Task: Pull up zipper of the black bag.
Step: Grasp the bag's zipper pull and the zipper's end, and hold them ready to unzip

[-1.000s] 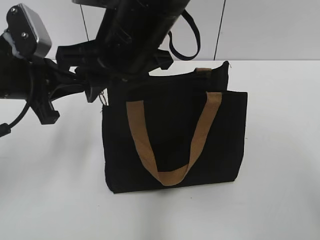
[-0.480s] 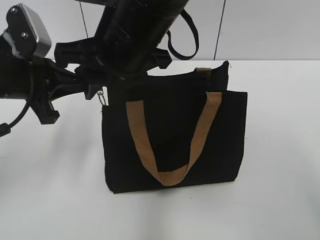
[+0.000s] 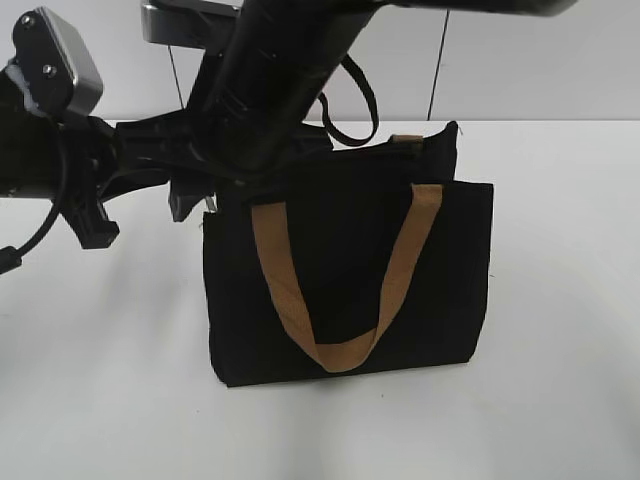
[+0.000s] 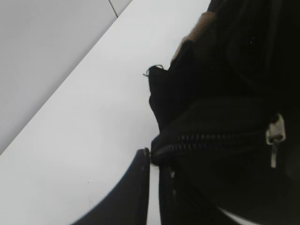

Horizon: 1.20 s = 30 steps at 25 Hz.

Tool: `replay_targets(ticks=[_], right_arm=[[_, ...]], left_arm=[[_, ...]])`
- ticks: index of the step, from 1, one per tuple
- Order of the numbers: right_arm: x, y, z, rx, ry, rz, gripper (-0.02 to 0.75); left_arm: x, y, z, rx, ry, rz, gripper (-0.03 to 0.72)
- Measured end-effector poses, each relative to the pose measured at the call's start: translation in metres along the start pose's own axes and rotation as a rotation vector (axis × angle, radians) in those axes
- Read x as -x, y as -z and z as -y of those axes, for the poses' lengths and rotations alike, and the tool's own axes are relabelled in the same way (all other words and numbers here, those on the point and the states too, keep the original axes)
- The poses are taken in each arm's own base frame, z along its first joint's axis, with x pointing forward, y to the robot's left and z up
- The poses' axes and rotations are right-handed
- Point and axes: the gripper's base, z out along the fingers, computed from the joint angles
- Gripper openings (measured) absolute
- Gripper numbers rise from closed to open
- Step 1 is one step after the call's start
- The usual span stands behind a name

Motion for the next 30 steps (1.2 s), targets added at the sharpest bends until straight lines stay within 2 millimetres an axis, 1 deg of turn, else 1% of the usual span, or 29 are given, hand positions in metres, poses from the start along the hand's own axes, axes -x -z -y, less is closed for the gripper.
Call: replay_targets(ticks=[9,16,22,30], right_arm=[[0.0,0.0,0.0,0.0,0.001,0.001,0.309],[0.001,0.0,0.0,-0.004,0.007,0.006,0.307],[0.003,0.0,0.0,-0.001,0.008,0.032,0.307],[0.003,0.0,0.0,-0.001,0.004,0.035,0.307]], left_arm=[[0.001,0.001,0.0,0.002,-0.001,0.002,0.015],[0.021,0.025,-0.004,0.069,-0.048,0.065,0.015],[0.023,0.027,-0.003,0.062,-0.052,0.082,0.015],[0.027,0.034,-0.005,0.097,-0.061,0.083,0.015]])
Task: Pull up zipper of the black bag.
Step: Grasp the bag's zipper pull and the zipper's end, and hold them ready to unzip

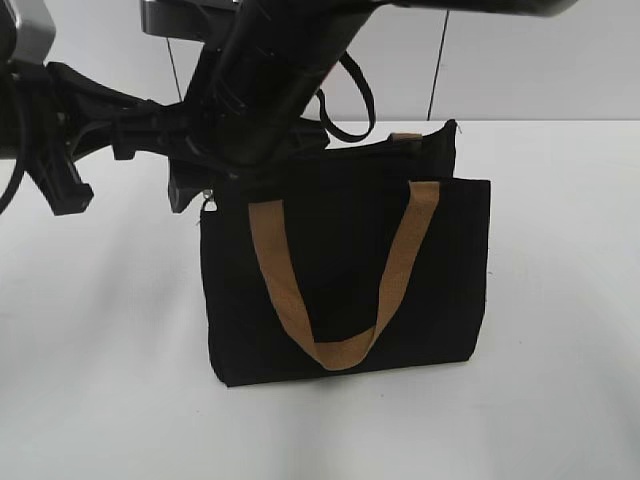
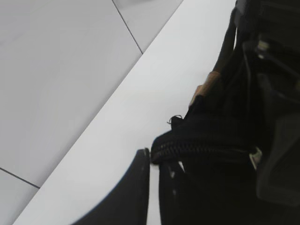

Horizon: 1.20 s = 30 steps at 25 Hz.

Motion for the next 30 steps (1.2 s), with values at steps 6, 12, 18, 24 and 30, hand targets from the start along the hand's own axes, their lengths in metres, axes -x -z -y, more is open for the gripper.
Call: replay_targets(ticks=[6,12,18,24,30], right_arm=[[0.001,0.0,0.0,0.0,-0.001,0.006,0.307],[0.001,0.0,0.001,-0.015,0.009,0.013,0.307],[0.002,0.0,0.002,-0.018,0.003,0.02,0.307],[0.005,0.0,0.001,-0.01,0.003,0.056,0.307],[0.007,-0.001,0.001,-0.007,0.002,0.072,0.221]], left_arm=[[0.005,0.006,-0.001,0.018,-0.012,0.016,0.014],[0.015,0.017,-0.003,0.046,-0.005,0.049,0.014],[0.023,0.027,-0.004,0.071,-0.006,0.076,0.014],[0.023,0.028,-0.004,0.069,0.018,0.072,0.013],[0.021,0.027,-0.004,0.066,0.009,0.06,0.013]])
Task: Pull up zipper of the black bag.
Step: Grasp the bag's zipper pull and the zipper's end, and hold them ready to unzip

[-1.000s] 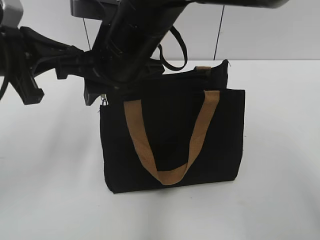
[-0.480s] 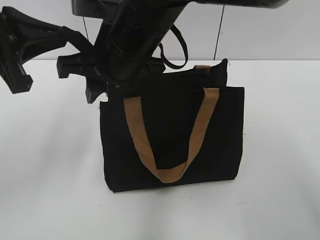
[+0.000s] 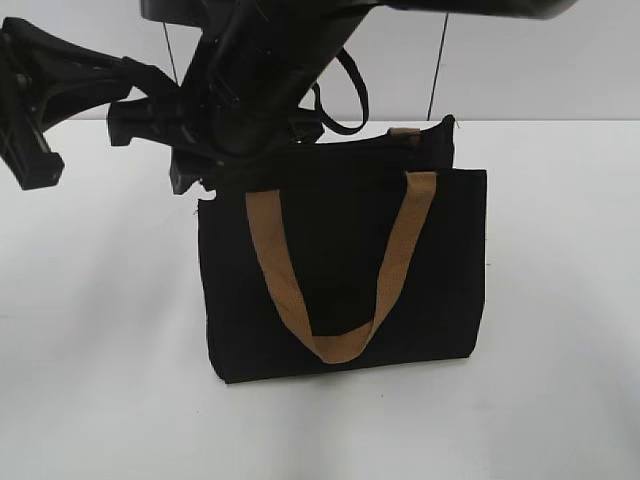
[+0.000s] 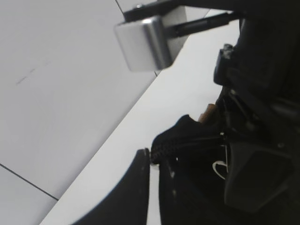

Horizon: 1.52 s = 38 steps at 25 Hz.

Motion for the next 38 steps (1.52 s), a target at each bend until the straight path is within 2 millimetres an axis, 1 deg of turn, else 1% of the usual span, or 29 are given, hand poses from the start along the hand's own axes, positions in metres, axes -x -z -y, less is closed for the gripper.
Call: replay_targets(ticks=[4,7,9,14,17,20,23,25,34,38], right_arm=[[0.0,0.0,0.0,-0.001,0.001,0.0,0.152],[0.0,0.0,0.0,-0.002,-0.001,-0.004,0.034],[-0.001,0.0,0.001,-0.006,-0.001,-0.014,0.003],[-0.006,0.001,0.001,-0.018,-0.001,-0.068,0.001],[-0.008,0.01,0.0,-0.02,0.013,-0.092,0.0],[-0.01,0.02,-0.001,-0.023,0.03,-0.11,0.0],[-0.012,0.021,-0.001,-0.028,0.048,-0.138,0.0],[-0.013,0.022,-0.001,-0.031,0.056,-0.15,0.0],[-0.014,0.022,0.0,-0.031,0.085,-0.162,0.0],[-0.011,0.023,0.005,-0.034,0.072,-0.156,0.0]], left_arm=[[-0.001,0.0,0.001,-0.006,-0.006,-0.006,0.013],[-0.001,0.0,0.0,-0.005,-0.006,-0.008,0.013],[-0.001,0.0,0.0,0.002,-0.007,-0.015,0.013],[-0.005,0.0,-0.004,0.044,-0.01,-0.059,0.013],[-0.01,-0.003,-0.003,0.041,0.003,-0.077,0.013],[-0.023,-0.008,0.005,0.014,0.045,-0.12,0.013],[-0.04,-0.014,0.016,-0.022,0.079,-0.179,0.013],[-0.048,-0.015,0.021,-0.028,0.089,-0.213,0.013],[-0.054,-0.014,0.016,0.045,0.126,-0.281,0.012],[-0.057,-0.015,0.016,0.047,0.131,-0.295,0.013]])
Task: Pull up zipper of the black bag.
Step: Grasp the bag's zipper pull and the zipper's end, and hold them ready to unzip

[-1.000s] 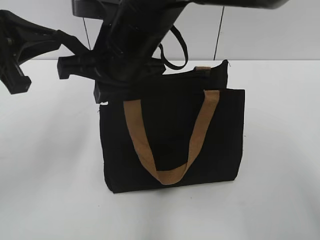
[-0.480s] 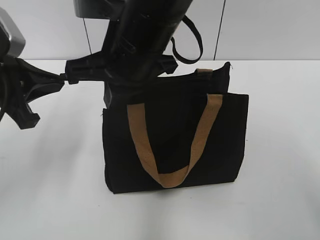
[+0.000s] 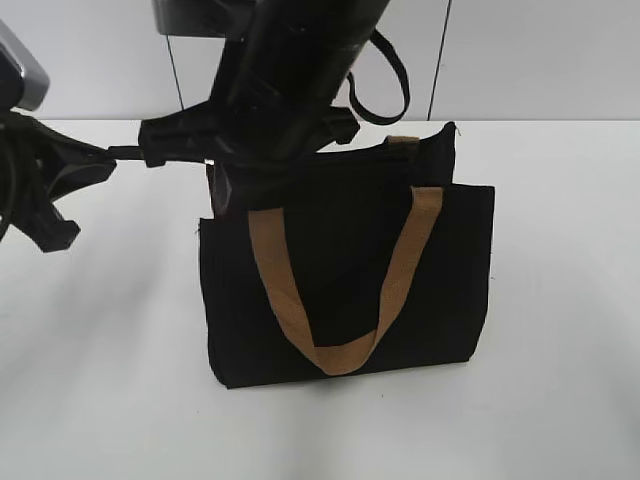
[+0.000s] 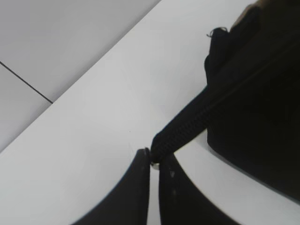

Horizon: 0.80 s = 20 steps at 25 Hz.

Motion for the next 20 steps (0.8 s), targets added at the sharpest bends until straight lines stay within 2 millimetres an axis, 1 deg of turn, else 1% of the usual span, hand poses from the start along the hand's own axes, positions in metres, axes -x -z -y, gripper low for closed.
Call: replay_targets(ticks=[4,7,14,20], right_arm=[[0.004,0.011,0.008,-0.004,-0.014,0.023,0.0],[0.005,0.02,0.018,-0.011,-0.013,0.022,0.0],[0.005,0.024,0.037,-0.014,-0.019,-0.019,0.0],[0.003,0.03,0.058,-0.036,-0.018,-0.08,0.0]], left_arm=[[-0.005,-0.008,0.002,-0.022,0.007,-0.027,0.013],[-0.006,-0.01,0.003,-0.028,0.013,-0.029,0.012],[-0.007,-0.01,0.002,-0.016,0.012,-0.039,0.012],[-0.009,-0.01,0.0,0.01,0.012,-0.062,0.012]])
